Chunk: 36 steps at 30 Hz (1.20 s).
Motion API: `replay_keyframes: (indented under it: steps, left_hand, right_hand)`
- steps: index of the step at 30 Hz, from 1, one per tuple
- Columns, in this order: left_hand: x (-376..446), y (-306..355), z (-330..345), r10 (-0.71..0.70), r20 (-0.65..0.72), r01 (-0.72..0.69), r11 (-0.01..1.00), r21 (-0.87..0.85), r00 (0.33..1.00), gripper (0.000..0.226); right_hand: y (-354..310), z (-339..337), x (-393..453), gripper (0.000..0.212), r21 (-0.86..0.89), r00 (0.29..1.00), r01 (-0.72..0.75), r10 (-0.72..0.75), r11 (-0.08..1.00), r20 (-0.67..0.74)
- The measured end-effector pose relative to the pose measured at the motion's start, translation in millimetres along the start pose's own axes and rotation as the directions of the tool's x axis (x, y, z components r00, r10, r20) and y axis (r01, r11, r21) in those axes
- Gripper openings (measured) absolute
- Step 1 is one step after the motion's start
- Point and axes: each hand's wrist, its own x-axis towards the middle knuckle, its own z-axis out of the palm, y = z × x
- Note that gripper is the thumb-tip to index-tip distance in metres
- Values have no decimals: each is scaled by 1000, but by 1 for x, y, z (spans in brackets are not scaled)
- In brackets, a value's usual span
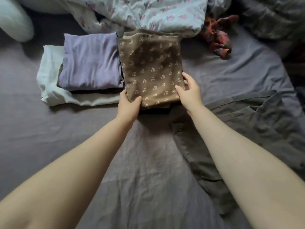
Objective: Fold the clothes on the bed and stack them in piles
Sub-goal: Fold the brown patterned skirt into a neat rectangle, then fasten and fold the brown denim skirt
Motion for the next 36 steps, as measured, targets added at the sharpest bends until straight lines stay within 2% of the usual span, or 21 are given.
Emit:
replay_keyframes:
  steps: [3, 5, 7, 9, 11, 13, 15, 17, 19, 21, 23, 26, 27, 29, 31, 32, 33, 34, 35, 36]
  left_hand:
    - [-7, -5, 6, -110, -11, 107, 982, -155, 994, 41]
    - [-14, -15, 10, -172, -52, 160, 969, -188, 984, 54]
    - [-35, -34, 16, -234, -70, 224, 966, -127, 970, 66]
    - [-67, -55, 23, -296, 2, 296, 954, -40, 955, 57]
    - [-96, -77, 29, -337, 95, 332, 941, 67, 937, 51]
    - [-117, -87, 32, -335, 126, 320, 939, 123, 934, 52]
    - [-126, -90, 33, -316, 145, 289, 940, 181, 938, 50]
    - [-135, -88, 35, -302, 217, 239, 932, 273, 928, 48]
    - [-146, -90, 38, -261, 320, 140, 924, 357, 911, 45]
    - [-159, -93, 36, -264, 409, 87, 912, 401, 874, 45]
    - [-174, -96, 30, -326, 493, 126, 910, 395, 807, 60]
    - [-197, -101, 14, -358, 609, 113, 909, 402, 708, 91]
    - [-204, -101, 7, -358, 631, 106, 910, 401, 688, 99]
    - [-218, -101, -10, -383, 638, 190, 917, 352, 667, 109]
    - [-230, -102, -34, -370, 651, 270, 929, 253, 662, 107]
    - [-237, -104, -45, -384, 642, 293, 923, 249, 663, 101]
    - [-244, -107, -57, -374, 607, 277, 927, 252, 701, 86]
    - [-249, -114, -74, -376, 517, 294, 926, 236, 769, 70]
    - [-252, -117, -97, -335, 437, 254, 939, 234, 835, 49]
    - [-254, -126, -120, -322, 368, 252, 941, 227, 872, 36]
  right_hand:
    - [6, -8, -23, 56, -22, 999, 9, -8, 1000, 36]
    - [22, -14, -55, 60, -65, 998, -29, 25, 997, -62]
    - [51, -22, -101, 65, -179, 983, -123, 95, 976, -157]
    - [80, -30, -150, 72, -295, 975, -207, 172, 933, -139]
    - [104, -40, -191, 75, -425, 984, -177, 150, 887, -97]
    - [120, -53, -217, 73, -596, 994, -98, 51, 797, -96]
    - [132, -66, -225, 79, -768, 996, -74, 9, 637, -88]
    - [139, -72, -224, 84, -858, 993, -102, 107, 504, -55]
    - [139, -75, -215, 69, -880, 990, -93, 141, 466, -30]
    - [127, -79, -202, 41, -845, 990, -129, 122, 519, -76]
    - [108, -79, -194, 39, -813, 979, -185, 172, 552, -107]
    - [76, -73, -207, 44, -826, 974, -190, 210, 530, -89]
    - [66, -68, -219, 45, -827, 975, -168, 213, 536, -60]
    - [44, -50, -247, 46, -810, 977, -86, 208, 579, 45]
    - [21, -16, -276, 53, -751, 952, 69, 182, 657, 246]
    - [12, 4, -288, 55, -707, 923, 144, 164, 692, 348]
    - [4, 26, -299, 53, -672, 893, 200, 150, 713, 425]
    - [-5, 52, -311, 48, -646, 867, 244, 137, 723, 480]
    - [-14, 79, -321, 46, -621, 850, 270, 121, 736, 512]
    - [-23, 105, -332, 47, -597, 840, 282, 107, 751, 532]
